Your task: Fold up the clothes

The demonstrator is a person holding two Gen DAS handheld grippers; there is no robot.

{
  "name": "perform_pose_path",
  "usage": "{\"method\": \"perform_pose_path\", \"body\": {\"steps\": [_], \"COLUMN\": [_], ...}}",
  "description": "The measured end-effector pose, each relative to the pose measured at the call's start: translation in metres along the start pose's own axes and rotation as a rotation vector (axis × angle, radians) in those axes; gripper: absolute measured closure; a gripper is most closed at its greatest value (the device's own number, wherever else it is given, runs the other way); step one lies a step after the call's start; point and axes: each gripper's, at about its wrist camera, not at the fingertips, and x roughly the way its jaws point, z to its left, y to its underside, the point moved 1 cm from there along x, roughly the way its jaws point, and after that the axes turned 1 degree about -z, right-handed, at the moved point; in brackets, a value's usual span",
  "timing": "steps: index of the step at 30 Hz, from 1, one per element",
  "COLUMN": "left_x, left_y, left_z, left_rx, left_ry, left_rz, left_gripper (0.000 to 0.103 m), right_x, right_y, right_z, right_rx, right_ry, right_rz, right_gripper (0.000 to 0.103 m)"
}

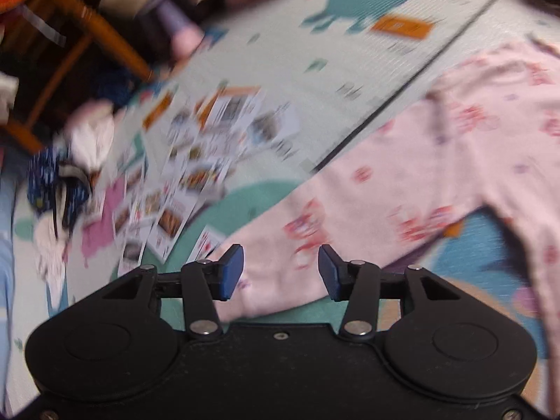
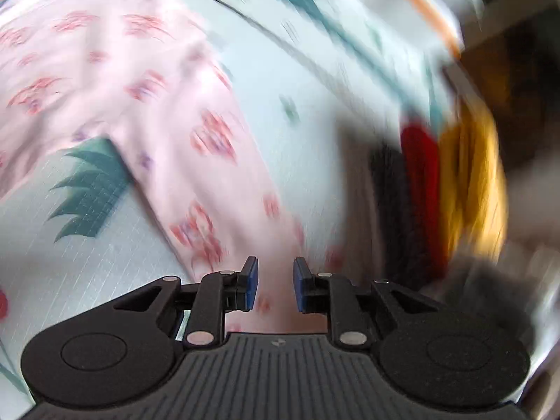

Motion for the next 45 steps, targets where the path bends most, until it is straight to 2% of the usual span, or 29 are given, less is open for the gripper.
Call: {"method": "perform_pose_path", "body": {"steps": [1,3,6,9,11,13,15,18,24,28,31,33,36,38,40,42,45], "left_x": [-0.010,-0.035,-0.066,-0.086,-0.092,-0.086,-0.075,-0.070,-0.068,-0.068,-0.074,-0.076,-0.071,-0.062,-0.052,-0.053,-0.054], "left_y": [-0.001,0.002,0.016,0.036,0.049,0.060,0.070,0.077,0.074,0.067,0.051,0.039,0.031,0.033,0.040,0.044,0.039], "left_z": [-0.011,-0.041,-0.083,-0.117,-0.132,-0.138,-0.142,-0.136,-0.139,-0.138,-0.133,-0.131,-0.140,-0.147,-0.152,-0.148,-0.142], "left_rx": [0.037,0.124,0.241,0.341,0.398,0.410,0.418,0.418,0.441,0.481,0.440,0.376,0.345,0.356,0.376,0.373,0.373], "left_ry": [0.039,0.179,0.385,0.546,0.603,0.608,0.598,0.613,0.618,0.629,0.610,0.609,0.628,0.629,0.626,0.641,0.670], "left_rz": [-0.032,-0.089,-0.138,-0.128,-0.104,-0.051,0.018,0.033,0.073,0.101,0.022,-0.030,-0.040,-0.002,0.068,0.073,0.076], "left_gripper": [0.057,0.057,0.059,0.066,0.066,0.066,0.066,0.066,0.066,0.066,0.067,0.067,0.067,0.067,0.067,0.066,0.067], "right_x": [-0.011,-0.032,-0.065,-0.095,-0.106,-0.114,-0.104,-0.105,-0.106,-0.105,-0.099,-0.087,-0.059,-0.037,-0.013,-0.011,-0.019], "right_y": [-0.006,-0.019,-0.024,-0.022,-0.018,-0.015,-0.009,-0.006,-0.014,-0.019,-0.038,-0.051,-0.062,-0.060,-0.052,-0.045,-0.044], "right_z": [0.009,0.028,0.079,0.130,0.153,0.172,0.180,0.185,0.183,0.166,0.140,0.122,0.092,0.073,0.070,0.074,0.073], "right_rx": [-0.011,-0.022,-0.122,-0.247,-0.302,-0.290,-0.255,-0.256,-0.229,-0.191,-0.114,-0.059,0.051,0.154,0.179,0.117,0.132], "right_ry": [-0.035,-0.111,-0.259,-0.404,-0.468,-0.510,-0.545,-0.549,-0.583,-0.617,-0.540,-0.479,-0.420,-0.426,-0.465,-0.462,-0.459], "right_rz": [-0.045,-0.131,-0.216,-0.245,-0.243,-0.201,-0.122,-0.136,-0.110,-0.122,-0.184,-0.206,-0.199,-0.164,-0.068,-0.107,-0.122], "right_gripper": [0.082,0.082,0.082,0.082,0.081,0.081,0.081,0.083,0.083,0.085,0.085,0.085,0.083,0.081,0.077,0.076,0.076]}}
